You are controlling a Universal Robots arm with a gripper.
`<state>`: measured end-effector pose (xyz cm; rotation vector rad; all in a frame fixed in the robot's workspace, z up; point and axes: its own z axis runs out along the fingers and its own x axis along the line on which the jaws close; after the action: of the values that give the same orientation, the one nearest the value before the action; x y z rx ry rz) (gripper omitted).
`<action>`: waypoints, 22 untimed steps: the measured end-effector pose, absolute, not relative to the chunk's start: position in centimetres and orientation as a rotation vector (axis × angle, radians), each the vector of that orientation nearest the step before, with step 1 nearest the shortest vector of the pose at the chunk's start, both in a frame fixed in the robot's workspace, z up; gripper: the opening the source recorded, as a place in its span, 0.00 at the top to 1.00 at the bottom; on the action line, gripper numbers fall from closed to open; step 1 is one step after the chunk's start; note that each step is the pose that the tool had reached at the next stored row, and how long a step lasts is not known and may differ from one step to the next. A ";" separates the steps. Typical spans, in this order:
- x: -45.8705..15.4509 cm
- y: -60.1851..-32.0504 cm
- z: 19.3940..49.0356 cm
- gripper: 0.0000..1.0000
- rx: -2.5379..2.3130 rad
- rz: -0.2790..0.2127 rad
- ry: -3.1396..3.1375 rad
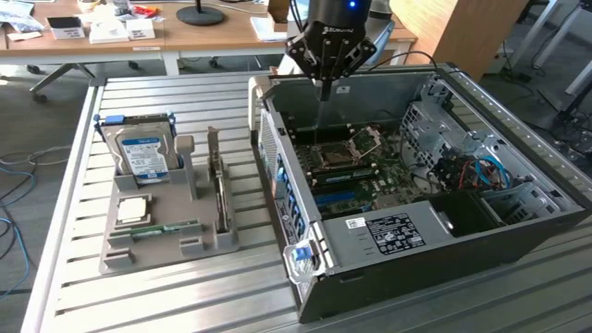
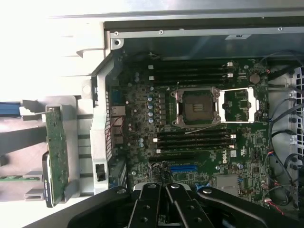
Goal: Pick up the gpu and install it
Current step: 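Reach for the gpu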
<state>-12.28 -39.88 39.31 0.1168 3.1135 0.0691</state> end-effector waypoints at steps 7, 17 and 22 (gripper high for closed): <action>-13.3 -39.9 39.3 0.89 0.117 0.069 3.114; -15.4 -39.9 39.2 0.89 0.116 0.069 3.114; -16.5 -39.8 39.1 0.89 0.117 0.068 3.114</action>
<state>-16.47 -39.83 39.09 0.1166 3.1137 0.0685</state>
